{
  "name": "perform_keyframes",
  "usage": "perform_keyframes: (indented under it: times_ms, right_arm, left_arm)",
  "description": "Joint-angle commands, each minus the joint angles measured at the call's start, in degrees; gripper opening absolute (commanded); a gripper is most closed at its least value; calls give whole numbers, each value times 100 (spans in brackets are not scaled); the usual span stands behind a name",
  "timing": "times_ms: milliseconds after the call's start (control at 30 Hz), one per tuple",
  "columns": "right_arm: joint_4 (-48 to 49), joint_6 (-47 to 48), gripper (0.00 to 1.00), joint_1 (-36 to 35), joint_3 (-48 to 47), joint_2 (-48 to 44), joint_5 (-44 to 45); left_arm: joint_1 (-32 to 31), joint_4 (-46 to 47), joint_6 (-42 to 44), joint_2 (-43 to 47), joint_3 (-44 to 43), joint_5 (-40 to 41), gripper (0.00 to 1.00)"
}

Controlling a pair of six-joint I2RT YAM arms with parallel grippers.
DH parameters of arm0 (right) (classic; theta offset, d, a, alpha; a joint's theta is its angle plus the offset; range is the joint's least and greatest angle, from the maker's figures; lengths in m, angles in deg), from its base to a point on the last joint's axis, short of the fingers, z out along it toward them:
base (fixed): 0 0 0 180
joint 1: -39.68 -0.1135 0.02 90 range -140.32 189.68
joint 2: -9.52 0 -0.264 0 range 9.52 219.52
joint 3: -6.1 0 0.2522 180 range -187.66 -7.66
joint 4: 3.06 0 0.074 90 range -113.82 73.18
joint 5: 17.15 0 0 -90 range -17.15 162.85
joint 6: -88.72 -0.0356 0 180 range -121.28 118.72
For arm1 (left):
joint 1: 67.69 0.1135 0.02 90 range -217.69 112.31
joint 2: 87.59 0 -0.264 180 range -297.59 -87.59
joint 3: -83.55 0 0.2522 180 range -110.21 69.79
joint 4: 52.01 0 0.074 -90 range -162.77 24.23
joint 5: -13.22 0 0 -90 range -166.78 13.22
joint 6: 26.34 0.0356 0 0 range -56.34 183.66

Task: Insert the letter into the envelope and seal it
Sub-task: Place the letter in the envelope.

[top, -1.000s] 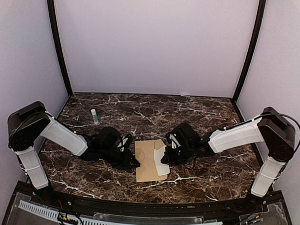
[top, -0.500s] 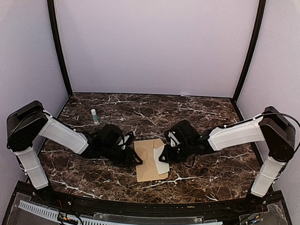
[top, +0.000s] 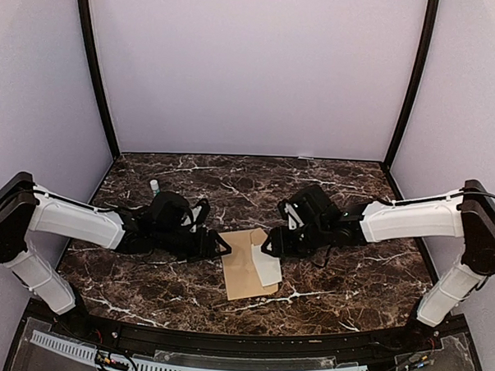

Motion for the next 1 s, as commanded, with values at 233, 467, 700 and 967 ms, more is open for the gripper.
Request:
perform_keyframes:
  times_ms: [233,467,700,967]
  right_arm:
    - [-25,-170,58,-309,207,-182,343]
    - [-178,-173,57,-318,-18,163,583]
    - [-447,-72,54,-317,-276,385,858]
    - [-563,57,50,-319,-483,540,1027]
  left_arm:
    - [25,270,-131,-96,389,-55,62]
    - [31,414,-104,-413,301,-158,59]
    - [29,472,-53,-668,216,-203,55]
    - [25,463,-4,-815,133,-245,52]
